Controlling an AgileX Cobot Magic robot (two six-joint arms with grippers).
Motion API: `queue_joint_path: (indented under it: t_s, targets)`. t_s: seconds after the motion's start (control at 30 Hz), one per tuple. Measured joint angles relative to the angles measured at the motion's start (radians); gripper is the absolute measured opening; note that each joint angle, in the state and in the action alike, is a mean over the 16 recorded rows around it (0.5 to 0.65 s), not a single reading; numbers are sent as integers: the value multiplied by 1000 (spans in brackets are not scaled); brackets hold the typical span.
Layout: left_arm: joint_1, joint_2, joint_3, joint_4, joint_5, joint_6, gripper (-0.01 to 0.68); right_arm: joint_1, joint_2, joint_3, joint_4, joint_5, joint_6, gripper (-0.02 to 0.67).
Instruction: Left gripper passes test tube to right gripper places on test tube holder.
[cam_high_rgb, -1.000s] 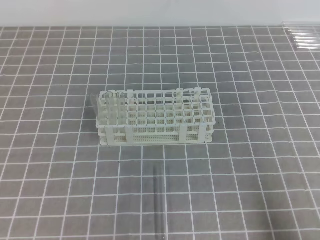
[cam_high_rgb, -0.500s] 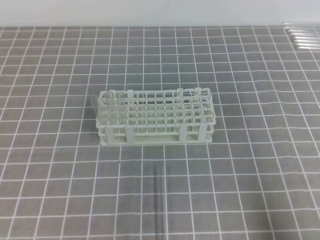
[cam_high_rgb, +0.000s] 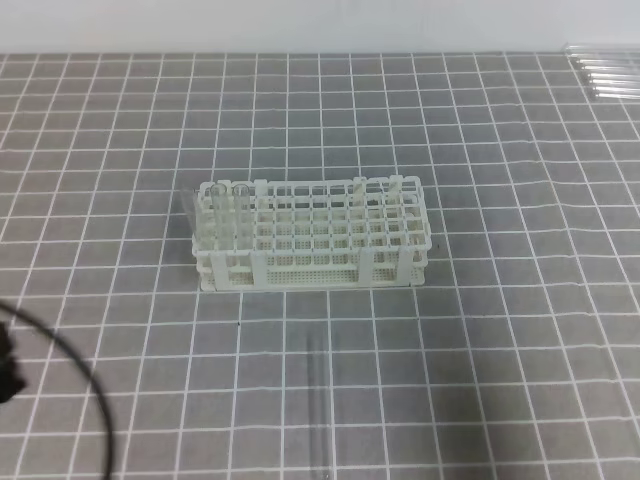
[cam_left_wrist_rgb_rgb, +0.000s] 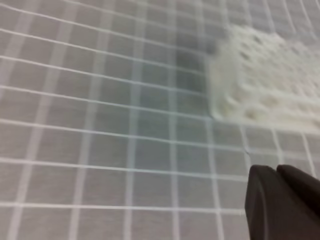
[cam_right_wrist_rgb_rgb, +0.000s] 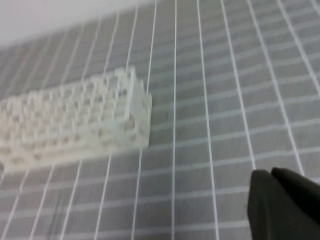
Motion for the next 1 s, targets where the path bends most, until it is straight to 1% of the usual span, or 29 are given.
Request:
queue_joint_path:
  t_s: [0.17, 0.23, 0.3, 0.4, 0.57, 0.7, 0.87, 1.0]
  targets:
    - [-79, 193, -103, -182, 71, 231, -2, 0, 128, -90, -63, 132, -3, -13]
    - [-126, 270, -138, -241, 73, 293, -2, 0, 162, -113, -80, 173, -8, -13]
    - [-177, 349, -171, -286, 69, 334, -2, 0, 188, -131, -92, 207, -14, -13]
    - [-260, 472, -223, -325, 61, 354, -2, 0, 214, -146, -106, 242, -23, -13]
    - [-405, 687, -340, -310, 85, 297, -2, 0, 230, -150, -115, 265, -39, -13]
    - [-513, 850, -458, -260, 146, 217, -2, 0, 231, -150, -113, 274, -49, -13]
    - [-602, 1006, -600, -174, 265, 113, -2, 0, 231, -150, -113, 286, -50, -13]
    - [-647, 1085, -685, -105, 358, 49, 9, 0, 231, -150, -113, 291, -51, -13]
